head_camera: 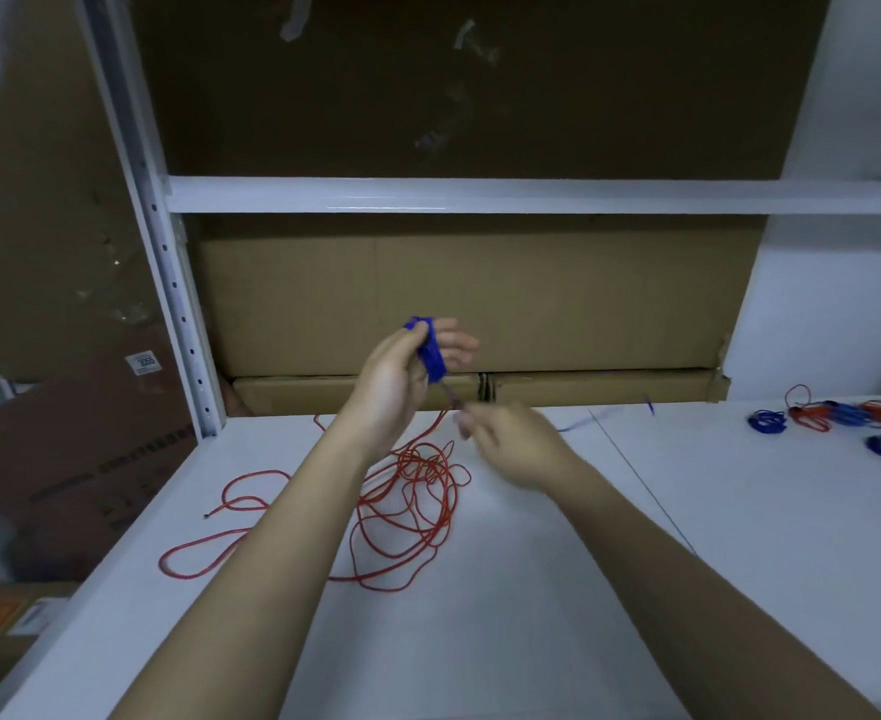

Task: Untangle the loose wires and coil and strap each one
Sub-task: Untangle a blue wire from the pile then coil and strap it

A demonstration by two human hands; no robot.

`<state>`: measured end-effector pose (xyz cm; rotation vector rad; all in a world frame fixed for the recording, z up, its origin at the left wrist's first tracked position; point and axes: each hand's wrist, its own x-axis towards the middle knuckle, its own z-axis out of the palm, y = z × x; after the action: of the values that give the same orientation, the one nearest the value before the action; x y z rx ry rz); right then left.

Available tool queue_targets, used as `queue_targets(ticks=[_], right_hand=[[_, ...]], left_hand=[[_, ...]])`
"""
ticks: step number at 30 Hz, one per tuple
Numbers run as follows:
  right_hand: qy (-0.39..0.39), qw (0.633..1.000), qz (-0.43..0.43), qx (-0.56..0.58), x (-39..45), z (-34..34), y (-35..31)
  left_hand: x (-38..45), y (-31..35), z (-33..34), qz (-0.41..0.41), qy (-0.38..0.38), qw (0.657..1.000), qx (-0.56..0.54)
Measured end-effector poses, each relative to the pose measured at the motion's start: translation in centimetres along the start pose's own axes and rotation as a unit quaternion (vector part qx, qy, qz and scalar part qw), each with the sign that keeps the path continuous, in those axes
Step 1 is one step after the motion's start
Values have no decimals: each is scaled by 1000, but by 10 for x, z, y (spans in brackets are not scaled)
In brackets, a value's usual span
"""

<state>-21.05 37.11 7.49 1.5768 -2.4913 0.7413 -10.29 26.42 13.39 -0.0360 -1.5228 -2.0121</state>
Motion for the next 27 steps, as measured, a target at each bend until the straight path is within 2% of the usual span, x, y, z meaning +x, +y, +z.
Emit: queue_targets(ticks=[2, 3, 5, 6, 7, 8, 9, 11, 12, 14, 15, 17, 18, 20, 21, 22, 24, 26, 27], right_hand=[[11, 998, -66, -10, -26, 13, -7], [49, 994, -99, -10, -37, 14, -9], [150, 975, -157, -42, -52, 8, -6], [199, 963, -172, -59, -52, 2, -1], [234, 955, -167, -67, -53, -5, 3], [249, 956, -146, -57, -54, -11, 7], [237, 965, -113, -21, -56, -14, 8], [178, 975, -39, 129, -65, -13, 7], [147, 969, 1, 197, -74, -9, 7], [94, 966, 72, 232, -100, 1, 8], [58, 971, 99, 208, -118, 6, 9], [-8, 985, 119, 122, -154, 8, 13], [-23, 992, 106, 69, -171, 3, 15], [-30, 997, 55, -41, -198, -18, 22], [-13, 996, 21, -88, -210, -31, 26], [14, 992, -15, -125, -220, -46, 33], [89, 982, -47, -161, -239, -71, 54], [160, 976, -20, -149, -257, -91, 84], [186, 977, 7, -107, -264, -98, 100]], left_hand=[[-3, -8, -5, 44, 21, 977, 206], [-8, -15, -9, 44, 6, 946, 322], [-24, -31, -18, 18, -77, 860, 504], [-30, -38, -21, -1, -107, 821, 561], [-37, -43, -21, -23, -122, 805, 580], [-45, -46, -17, -42, -128, 814, 565], [-53, -48, -12, -64, -130, 848, 509], [-67, -49, 2, -118, -124, 933, 317], [-71, -50, 10, -136, -106, 961, 214], [-69, -57, 25, -128, -55, 987, 78], [-66, -63, 33, -107, -42, 991, 65], [-68, -80, 52, -72, -51, 984, 152], [-75, -91, 61, -68, -81, 968, 226], [-92, -119, 77, -73, -177, 913, 361], [-101, -131, 86, -77, -215, 889, 397], [-109, -139, 99, -91, -240, 880, 399], [-120, -150, 130, -120, -278, 879, 369], [-123, -160, 165, -170, -298, 885, 316], [-122, -166, 182, -193, -291, 893, 282]])
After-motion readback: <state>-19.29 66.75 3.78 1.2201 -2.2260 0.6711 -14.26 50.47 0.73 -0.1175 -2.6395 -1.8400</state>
